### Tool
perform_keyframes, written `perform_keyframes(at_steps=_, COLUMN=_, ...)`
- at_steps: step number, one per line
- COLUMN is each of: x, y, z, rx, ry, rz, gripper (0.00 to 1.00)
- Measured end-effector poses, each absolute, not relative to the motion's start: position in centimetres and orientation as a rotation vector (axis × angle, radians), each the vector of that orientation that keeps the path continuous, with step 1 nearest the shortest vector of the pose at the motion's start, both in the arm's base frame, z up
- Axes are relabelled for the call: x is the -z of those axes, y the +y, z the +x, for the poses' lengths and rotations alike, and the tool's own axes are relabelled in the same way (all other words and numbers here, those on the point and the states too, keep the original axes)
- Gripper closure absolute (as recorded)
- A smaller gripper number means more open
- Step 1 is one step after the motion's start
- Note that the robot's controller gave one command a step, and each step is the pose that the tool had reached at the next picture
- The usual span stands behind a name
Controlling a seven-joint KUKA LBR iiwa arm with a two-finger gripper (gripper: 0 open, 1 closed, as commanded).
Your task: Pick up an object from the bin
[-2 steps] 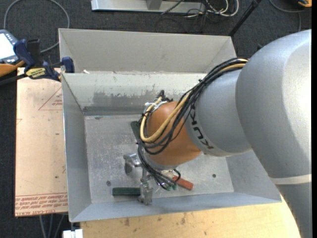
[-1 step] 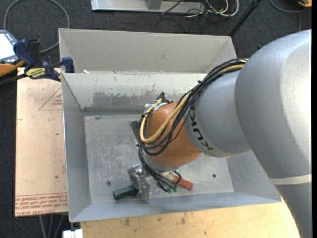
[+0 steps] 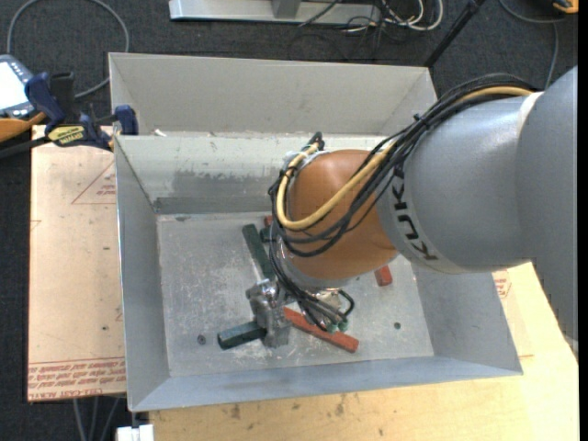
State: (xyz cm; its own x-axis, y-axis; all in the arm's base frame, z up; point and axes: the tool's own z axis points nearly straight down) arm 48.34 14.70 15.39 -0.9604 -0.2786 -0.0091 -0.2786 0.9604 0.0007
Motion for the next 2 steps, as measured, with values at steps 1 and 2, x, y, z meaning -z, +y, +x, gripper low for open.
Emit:
perform_keyframes(at_steps=1, x=-16.2, y=14.7, z=48.4, rx=-0.002, ry=3.108, rz=-0.438, gripper=1.00)
perform_keyframes(at_steps=2, x=-19.2, y=14.8, z=48.5, rx=-0.002, ry=3.106, rz=-0.436, gripper=1.00)
